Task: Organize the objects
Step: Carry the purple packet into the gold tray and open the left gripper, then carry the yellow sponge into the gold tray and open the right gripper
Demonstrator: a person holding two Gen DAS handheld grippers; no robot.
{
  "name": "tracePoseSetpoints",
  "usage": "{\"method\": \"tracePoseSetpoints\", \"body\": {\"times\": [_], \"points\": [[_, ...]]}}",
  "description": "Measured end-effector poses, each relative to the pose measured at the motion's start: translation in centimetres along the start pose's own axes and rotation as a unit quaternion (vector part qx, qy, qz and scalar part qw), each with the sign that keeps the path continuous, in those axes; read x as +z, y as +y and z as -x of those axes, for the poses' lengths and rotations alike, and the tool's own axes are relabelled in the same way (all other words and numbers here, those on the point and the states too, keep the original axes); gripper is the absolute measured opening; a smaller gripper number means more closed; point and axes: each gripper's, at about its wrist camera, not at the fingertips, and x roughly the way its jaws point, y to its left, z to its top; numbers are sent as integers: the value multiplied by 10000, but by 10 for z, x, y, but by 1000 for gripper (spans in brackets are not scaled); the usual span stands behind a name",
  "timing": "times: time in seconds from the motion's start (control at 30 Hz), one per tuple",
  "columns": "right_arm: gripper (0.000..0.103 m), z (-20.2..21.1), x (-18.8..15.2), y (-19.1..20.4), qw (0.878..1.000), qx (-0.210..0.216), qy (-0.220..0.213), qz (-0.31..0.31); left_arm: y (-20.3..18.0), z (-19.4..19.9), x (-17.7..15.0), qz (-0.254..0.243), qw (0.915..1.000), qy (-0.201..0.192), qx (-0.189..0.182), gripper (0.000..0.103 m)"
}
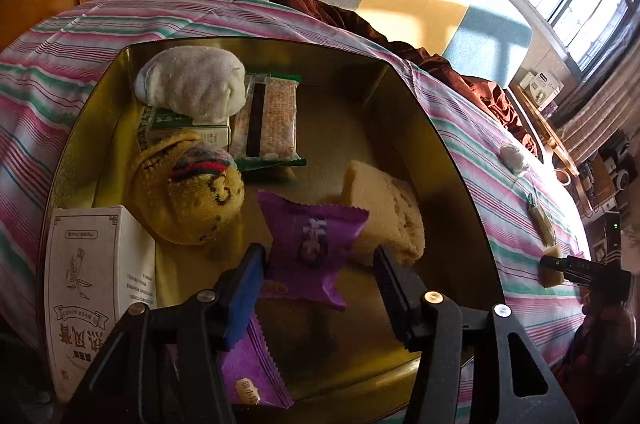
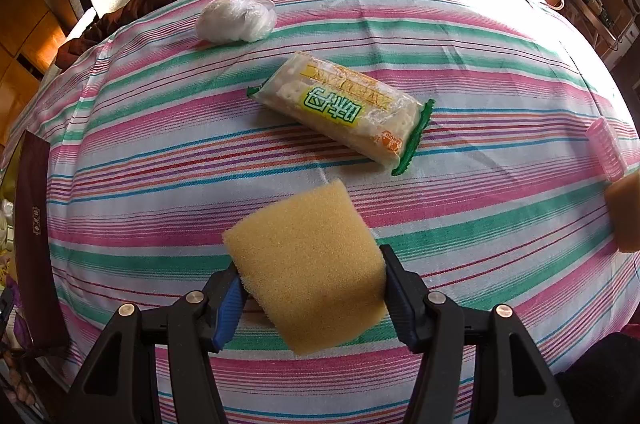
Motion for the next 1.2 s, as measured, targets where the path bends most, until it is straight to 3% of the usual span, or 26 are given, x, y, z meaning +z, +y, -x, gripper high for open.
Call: {"method": "tracePoseSetpoints", "body": {"times": [0.23, 0.33, 0.4, 0.43, 0.6, 0.8, 0.97, 1.2], "points": [[62, 12, -6, -7, 10000, 71, -49, 23, 6, 21, -3, -125, 9992, -326, 178, 60], [62, 24, -6, -3, 9991, 323, -254, 134, 6, 30, -5, -197, 9985, -435, 260, 60], [62, 31, -5, 9, 9960, 790, -344, 250, 8, 36, -4, -233, 9981, -493, 270, 61], [62, 22, 6, 41, 9941, 950, -383, 362, 8, 38, -3, -269, 9978, -524, 290, 61], [62, 44, -10, 134, 9796, 1431, -714, 1215, 10, 47, -2, -381, 9962, -685, 389, 64], [62, 88, -45, 228, 9500, 1996, -1048, 2162, 16, 62, -5, -452, 9931, -950, 518, 75], [64, 83, -71, 293, 9346, 1989, -1068, 2747, 28, 70, -9, -391, 9920, -1050, 577, 79], [67, 46, -91, 344, 9245, 1991, -611, 3194, 40, 72, -13, -267, 9922, -1067, 594, 86]]}}
